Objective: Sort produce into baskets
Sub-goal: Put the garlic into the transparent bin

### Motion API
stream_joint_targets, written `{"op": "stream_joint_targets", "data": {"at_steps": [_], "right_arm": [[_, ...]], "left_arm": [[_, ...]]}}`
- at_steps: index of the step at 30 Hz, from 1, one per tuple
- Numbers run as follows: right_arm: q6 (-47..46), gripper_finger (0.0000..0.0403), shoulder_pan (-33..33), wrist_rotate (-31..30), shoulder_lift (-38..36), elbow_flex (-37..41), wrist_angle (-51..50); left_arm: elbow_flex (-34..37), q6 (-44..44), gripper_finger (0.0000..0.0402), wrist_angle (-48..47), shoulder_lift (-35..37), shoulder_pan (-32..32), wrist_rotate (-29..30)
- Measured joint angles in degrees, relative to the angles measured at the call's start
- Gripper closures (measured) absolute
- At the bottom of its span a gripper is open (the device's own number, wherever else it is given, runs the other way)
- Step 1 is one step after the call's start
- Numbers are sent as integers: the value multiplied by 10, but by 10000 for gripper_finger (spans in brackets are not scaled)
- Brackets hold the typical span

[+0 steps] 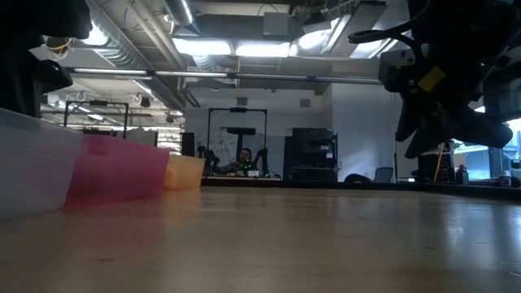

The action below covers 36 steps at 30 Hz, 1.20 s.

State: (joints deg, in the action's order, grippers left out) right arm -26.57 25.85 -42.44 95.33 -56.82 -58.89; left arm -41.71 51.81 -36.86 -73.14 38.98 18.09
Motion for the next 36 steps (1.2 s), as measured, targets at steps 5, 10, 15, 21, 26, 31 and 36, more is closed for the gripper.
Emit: {"op": "stream_joint_targets", "data": {"at_steps": [5,10,15,21,26,31,36], "right_arm": [[0,236,0,0,0,0,2],[0,236,0,0,0,0,4],[0,236,0,0,0,0,4],[-32,236,0,5,0,0,30],[-32,236,0,63,0,0,17],[-33,236,2,171,-21,0,-20],[-53,236,20,276,-64,0,-29]], "left_arm": [[0,10,273,0,0,0,0],[-5,8,231,-1,0,0,0],[-32,1,222,-1,5,0,0],[-60,-39,222,2,19,-1,26],[-71,-94,222,16,23,-15,81],[-71,-170,222,60,23,-43,84],[-71,-225,222,88,23,-62,84]]}}
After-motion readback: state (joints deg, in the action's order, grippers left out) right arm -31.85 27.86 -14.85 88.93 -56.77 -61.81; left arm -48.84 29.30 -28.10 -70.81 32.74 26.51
